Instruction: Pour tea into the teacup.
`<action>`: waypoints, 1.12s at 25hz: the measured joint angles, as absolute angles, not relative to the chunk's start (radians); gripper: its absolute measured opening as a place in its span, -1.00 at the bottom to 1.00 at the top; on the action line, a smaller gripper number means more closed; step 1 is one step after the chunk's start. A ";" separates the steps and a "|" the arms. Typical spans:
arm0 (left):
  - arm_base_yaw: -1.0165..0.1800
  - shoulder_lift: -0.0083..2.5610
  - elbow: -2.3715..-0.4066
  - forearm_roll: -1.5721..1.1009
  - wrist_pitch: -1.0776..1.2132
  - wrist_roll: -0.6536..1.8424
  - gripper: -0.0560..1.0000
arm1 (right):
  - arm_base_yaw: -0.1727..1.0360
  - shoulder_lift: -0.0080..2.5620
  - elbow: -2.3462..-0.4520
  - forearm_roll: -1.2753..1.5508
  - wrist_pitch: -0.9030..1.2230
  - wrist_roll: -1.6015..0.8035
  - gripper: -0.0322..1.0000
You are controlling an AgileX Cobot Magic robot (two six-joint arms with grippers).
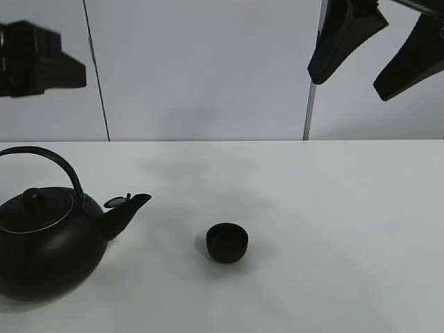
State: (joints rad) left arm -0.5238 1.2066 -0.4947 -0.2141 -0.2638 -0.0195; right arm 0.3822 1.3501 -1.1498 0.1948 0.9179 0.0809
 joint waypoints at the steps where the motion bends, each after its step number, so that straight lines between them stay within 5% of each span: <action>1: -0.524 1.207 -0.559 -0.211 -0.165 -0.023 -0.13 | 0.382 1.350 -1.150 0.195 0.918 0.081 0.04; 12: -0.524 1.336 -1.087 -0.278 0.548 -0.077 0.11 | 0.382 1.350 -1.150 0.195 0.924 0.081 0.04; 28: -0.524 1.513 -1.189 -0.357 0.756 -0.126 0.13 | 0.382 1.350 -1.150 0.196 0.924 0.081 0.04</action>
State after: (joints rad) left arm -0.5238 1.5131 -1.1894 -0.3573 0.7560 -0.1261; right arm 0.3822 1.3501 -1.1498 0.1958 0.9237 0.0809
